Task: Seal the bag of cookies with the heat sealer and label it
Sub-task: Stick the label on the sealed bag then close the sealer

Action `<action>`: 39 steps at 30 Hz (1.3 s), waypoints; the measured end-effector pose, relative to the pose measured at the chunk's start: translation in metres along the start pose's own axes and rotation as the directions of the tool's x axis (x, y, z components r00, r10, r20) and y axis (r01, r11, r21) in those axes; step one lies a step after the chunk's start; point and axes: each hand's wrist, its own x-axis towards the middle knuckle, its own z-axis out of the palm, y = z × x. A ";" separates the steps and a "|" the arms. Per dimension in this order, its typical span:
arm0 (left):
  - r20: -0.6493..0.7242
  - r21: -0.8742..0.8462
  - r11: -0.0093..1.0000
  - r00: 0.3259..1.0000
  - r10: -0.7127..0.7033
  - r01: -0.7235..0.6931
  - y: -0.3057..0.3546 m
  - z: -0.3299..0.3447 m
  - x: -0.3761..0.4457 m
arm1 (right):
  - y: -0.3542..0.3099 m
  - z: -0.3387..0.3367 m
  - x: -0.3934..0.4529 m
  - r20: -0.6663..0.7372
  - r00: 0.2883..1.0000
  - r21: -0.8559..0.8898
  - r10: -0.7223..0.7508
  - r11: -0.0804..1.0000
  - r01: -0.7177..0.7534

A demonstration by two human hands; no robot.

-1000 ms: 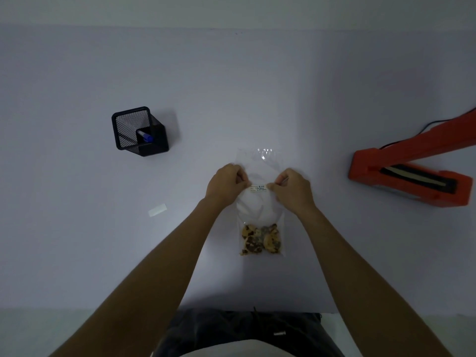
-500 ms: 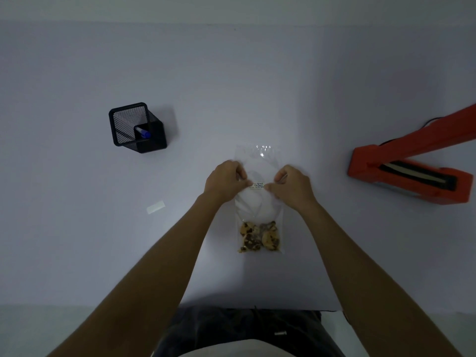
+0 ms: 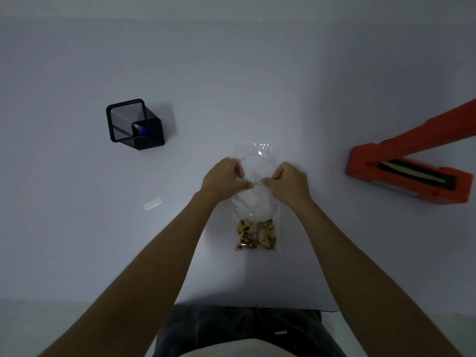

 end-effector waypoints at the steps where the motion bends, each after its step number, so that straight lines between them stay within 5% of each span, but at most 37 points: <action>1: -0.009 0.006 1.000 1.000 -0.003 0.003 0.001 0.000 0.000 | 0.000 0.000 0.000 0.001 1.000 -0.004 -0.001 1.000 0.001; 11: -0.072 0.111 0.992 0.996 -0.046 0.054 0.010 0.008 0.002 | -0.001 -0.006 0.003 0.026 1.000 0.014 -0.006 1.000 0.006; 17: -0.095 -0.008 1.000 0.995 -0.023 0.023 0.007 0.007 -0.006 | -0.005 -0.001 -0.006 -0.005 1.000 -0.018 -0.026 1.000 0.026; 20: -0.232 0.033 0.995 0.967 0.103 -0.098 0.000 0.010 -0.036 | -0.001 0.004 -0.030 -0.022 0.971 -0.059 -0.239 0.970 0.237; 22: -0.327 0.135 0.968 0.913 0.245 -0.212 -0.006 0.018 -0.064 | 0.011 0.008 -0.053 -0.104 0.884 -0.225 -0.457 0.876 0.426; 25: -0.204 0.317 0.902 0.908 0.366 -0.292 -0.019 0.037 -0.102 | 0.041 0.020 -0.078 -0.147 0.791 -0.432 -0.594 0.758 0.489; 28: -0.047 0.510 0.795 0.912 0.407 -0.329 -0.037 0.054 -0.124 | 0.076 0.032 -0.097 -0.021 0.825 -0.508 -0.564 0.717 0.477; 39: 0.067 0.565 0.774 0.950 0.304 -0.287 -0.061 0.053 -0.121 | 0.101 0.041 -0.104 0.116 0.856 -0.617 -0.504 0.639 0.459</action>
